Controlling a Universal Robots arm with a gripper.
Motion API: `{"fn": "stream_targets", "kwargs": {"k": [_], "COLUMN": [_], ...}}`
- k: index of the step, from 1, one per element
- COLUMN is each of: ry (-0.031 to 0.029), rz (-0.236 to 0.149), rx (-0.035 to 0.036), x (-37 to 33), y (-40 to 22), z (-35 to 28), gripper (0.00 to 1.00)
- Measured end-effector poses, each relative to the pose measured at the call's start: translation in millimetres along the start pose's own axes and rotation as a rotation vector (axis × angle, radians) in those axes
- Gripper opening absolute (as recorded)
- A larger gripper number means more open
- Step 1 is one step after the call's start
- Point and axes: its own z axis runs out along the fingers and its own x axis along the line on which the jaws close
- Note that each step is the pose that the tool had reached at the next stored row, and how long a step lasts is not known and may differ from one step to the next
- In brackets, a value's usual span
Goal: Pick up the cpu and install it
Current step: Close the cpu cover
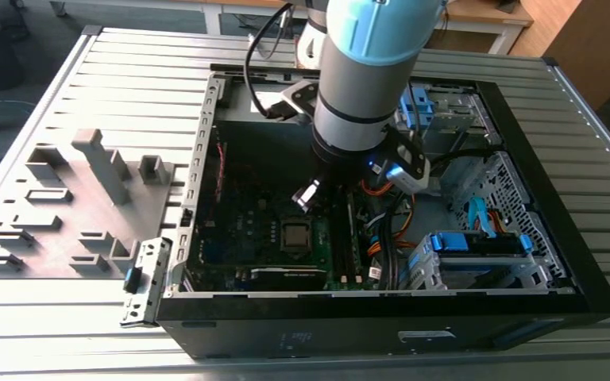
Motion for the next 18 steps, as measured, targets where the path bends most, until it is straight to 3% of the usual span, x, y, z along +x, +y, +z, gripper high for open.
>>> {"fn": "stream_targets", "kwargs": {"k": [18], "ry": [0.0020], "rz": [0.000], "rx": [0.0025], "x": [-10.0], "y": [11.7], "z": [0.9], "gripper": [0.11]}}
